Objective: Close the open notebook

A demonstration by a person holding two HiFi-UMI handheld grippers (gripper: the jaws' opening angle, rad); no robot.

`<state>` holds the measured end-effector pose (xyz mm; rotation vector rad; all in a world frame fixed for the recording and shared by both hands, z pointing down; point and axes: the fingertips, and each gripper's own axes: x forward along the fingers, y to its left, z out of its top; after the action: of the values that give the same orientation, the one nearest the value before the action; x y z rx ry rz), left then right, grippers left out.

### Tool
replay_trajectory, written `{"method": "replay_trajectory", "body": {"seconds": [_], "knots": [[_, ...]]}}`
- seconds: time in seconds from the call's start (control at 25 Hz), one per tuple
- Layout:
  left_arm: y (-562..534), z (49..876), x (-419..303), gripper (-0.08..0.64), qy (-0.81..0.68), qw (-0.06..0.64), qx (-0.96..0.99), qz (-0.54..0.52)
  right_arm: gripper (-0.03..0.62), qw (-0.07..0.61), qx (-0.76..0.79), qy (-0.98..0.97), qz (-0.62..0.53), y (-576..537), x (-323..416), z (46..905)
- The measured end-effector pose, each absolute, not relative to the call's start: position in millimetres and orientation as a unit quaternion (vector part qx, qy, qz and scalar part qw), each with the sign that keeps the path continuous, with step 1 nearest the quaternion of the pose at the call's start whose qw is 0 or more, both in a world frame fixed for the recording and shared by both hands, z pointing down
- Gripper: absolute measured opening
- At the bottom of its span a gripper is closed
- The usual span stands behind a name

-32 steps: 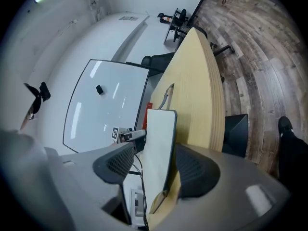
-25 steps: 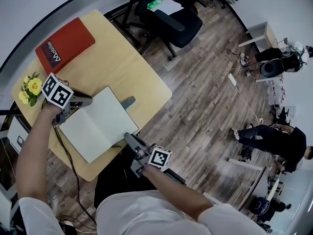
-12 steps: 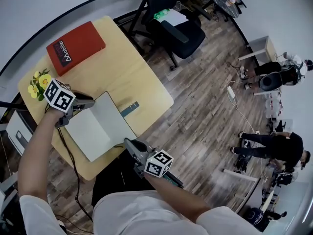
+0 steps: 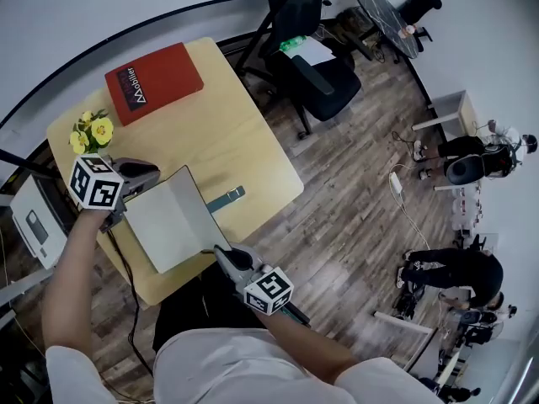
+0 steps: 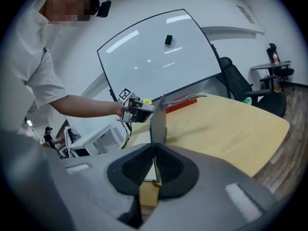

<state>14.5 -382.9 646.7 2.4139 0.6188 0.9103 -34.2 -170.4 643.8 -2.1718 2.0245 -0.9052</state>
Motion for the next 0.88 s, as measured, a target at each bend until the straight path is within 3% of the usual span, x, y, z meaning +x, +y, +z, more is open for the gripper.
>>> {"method": "replay_trajectory", "body": {"seconds": [0.36,0.68,0.88], "knots": [[-393.7,573.3,-69.6,0.043,0.028,0.179,0.973,0.141,0.021,-0.112,-0.676,0.688,-0.238,-183.0,-56.8,634.6],[-381.3,566.5,-155.9,0.043,-0.088,0.213,0.972,0.044,0.031,-0.223,-0.625,0.727,-0.175,-195.2,-86.8,635.1],[-365.2,573.5,-183.2,0.043,-0.088,0.226,0.969,0.043,0.049,-0.282,-0.582,0.747,-0.152,-201.1,-109.8,647.9]]}}
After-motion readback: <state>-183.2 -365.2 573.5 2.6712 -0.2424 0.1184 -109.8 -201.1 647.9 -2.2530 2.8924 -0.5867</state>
